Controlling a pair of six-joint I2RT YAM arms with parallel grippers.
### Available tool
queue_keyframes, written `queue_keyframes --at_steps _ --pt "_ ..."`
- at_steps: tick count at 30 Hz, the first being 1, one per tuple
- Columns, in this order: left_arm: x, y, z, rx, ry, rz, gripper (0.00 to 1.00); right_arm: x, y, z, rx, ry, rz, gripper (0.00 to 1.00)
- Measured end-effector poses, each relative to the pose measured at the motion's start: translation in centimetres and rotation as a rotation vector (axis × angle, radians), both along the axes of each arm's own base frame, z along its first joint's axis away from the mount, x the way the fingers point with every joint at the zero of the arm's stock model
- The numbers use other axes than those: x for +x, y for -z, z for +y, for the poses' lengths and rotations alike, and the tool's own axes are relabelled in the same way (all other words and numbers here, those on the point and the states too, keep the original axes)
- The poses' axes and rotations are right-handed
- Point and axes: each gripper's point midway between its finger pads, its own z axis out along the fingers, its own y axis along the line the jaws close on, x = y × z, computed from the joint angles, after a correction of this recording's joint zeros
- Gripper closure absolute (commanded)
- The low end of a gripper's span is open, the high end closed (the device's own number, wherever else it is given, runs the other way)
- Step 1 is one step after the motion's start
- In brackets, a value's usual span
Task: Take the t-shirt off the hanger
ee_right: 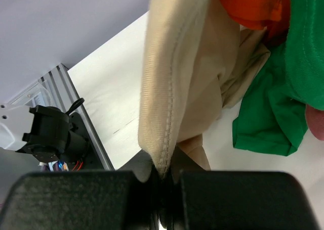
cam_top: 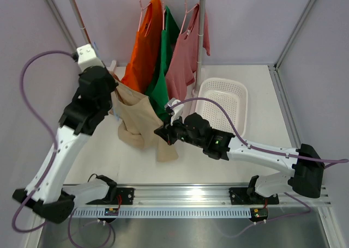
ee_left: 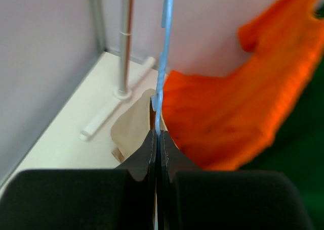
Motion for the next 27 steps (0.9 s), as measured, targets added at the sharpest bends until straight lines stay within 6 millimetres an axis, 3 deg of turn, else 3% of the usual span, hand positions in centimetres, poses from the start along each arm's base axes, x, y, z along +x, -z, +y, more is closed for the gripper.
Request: queue_keyframes --at_steps 5,10,13,15,18,20,25,27 --pt "-7.7 -2.9 -0.4 -0.109 0.250 -0.082 1.00 0.5 -0.9 0.9 -0.006 0.000 -0.011 1.00" --pt "-13.8 -3.1 0.1 -0.161 0.387 -0.122 1.00 1.0 -3.0 1.3 0.021 0.011 -0.037 1.00" --pt "-14.9 -2.4 0.4 -0.133 0.406 -0.093 1.00 0.9 -3.0 0.9 0.011 0.015 -0.032 1.00" --pt "-14.6 -1.6 0.6 -0.104 0.392 -0.054 1.00 0.4 -2.9 0.1 -0.013 0.013 -0.017 1.00" --pt "-13.5 -0.2 1.1 -0.065 0.336 0.013 1.00 -0.6 -4.6 -2.4 -0.023 0.023 -0.007 1.00" --pt "-12.7 0.5 1.3 -0.046 0.304 0.048 1.00 -1.3 -7.9 -4.6 -0.001 0.046 -0.026 1.00" --pt "-11.5 1.8 1.1 -0.025 0.281 0.098 1.00 -1.9 -20.5 -11.2 0.154 0.170 -0.175 1.00" --pt "-11.3 2.4 0.9 -0.025 0.280 0.108 1.00 -1.8 -24.5 -14.3 0.193 0.249 -0.231 1.00"
